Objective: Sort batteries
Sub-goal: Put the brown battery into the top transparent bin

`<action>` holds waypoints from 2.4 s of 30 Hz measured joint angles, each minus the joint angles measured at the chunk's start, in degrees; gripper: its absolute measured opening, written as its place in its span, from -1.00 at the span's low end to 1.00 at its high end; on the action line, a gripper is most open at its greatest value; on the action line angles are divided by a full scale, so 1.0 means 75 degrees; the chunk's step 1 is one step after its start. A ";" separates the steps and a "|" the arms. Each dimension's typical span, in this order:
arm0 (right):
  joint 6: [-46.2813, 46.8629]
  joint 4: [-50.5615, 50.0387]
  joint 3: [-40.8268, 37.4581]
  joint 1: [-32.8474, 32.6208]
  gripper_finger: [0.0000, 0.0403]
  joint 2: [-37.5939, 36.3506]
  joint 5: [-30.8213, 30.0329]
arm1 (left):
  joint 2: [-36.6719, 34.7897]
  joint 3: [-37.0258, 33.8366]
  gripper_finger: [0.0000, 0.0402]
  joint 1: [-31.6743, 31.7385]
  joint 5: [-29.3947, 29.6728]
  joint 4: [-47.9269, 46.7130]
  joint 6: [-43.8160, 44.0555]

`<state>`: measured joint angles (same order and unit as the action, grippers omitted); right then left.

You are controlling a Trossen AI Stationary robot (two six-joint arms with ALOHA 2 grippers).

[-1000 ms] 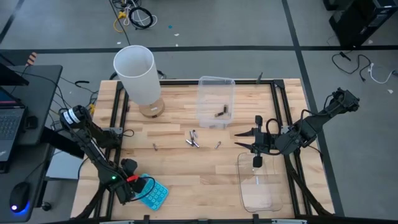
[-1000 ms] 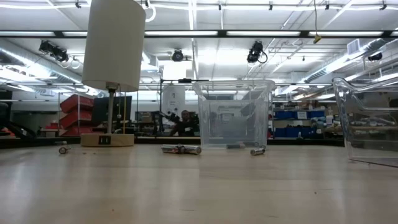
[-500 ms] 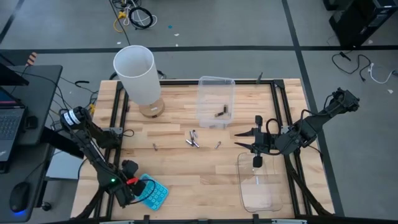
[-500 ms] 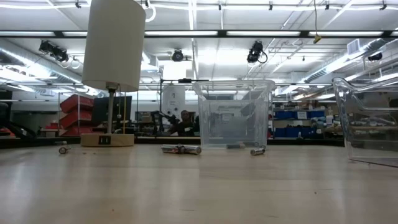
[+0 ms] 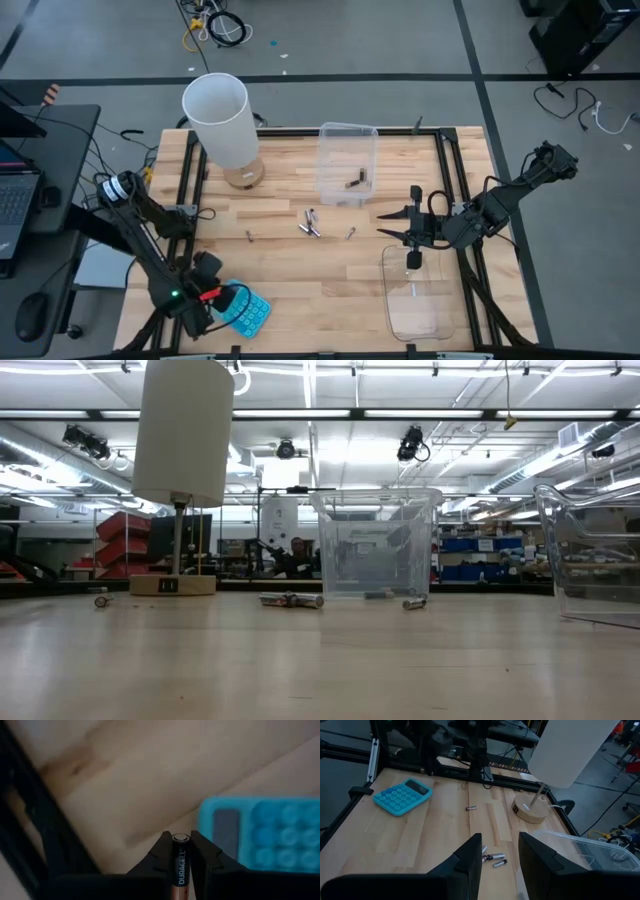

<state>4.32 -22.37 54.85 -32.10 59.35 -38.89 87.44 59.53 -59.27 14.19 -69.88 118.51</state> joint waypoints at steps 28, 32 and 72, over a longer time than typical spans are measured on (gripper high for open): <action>0.0099 -0.0244 0.0000 -0.0023 -0.43 -0.0006 0.0003 | -0.0010 0.2072 -0.84 0.2115 0.6767 -0.0426 -0.6421; 0.0282 -0.0476 0.0000 -0.0023 -0.43 -0.0013 0.0007 | -0.0012 0.2526 -0.84 0.2665 0.7026 -0.0422 -0.7583; 0.1490 -0.1489 0.0003 -0.1064 -0.43 -0.0557 -0.0014 | 0.0834 0.2287 -0.84 0.9378 -0.0157 0.7990 -1.7283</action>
<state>15.49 -33.54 54.87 -40.07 55.17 -39.00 93.70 76.68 11.07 13.02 -9.95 -11.11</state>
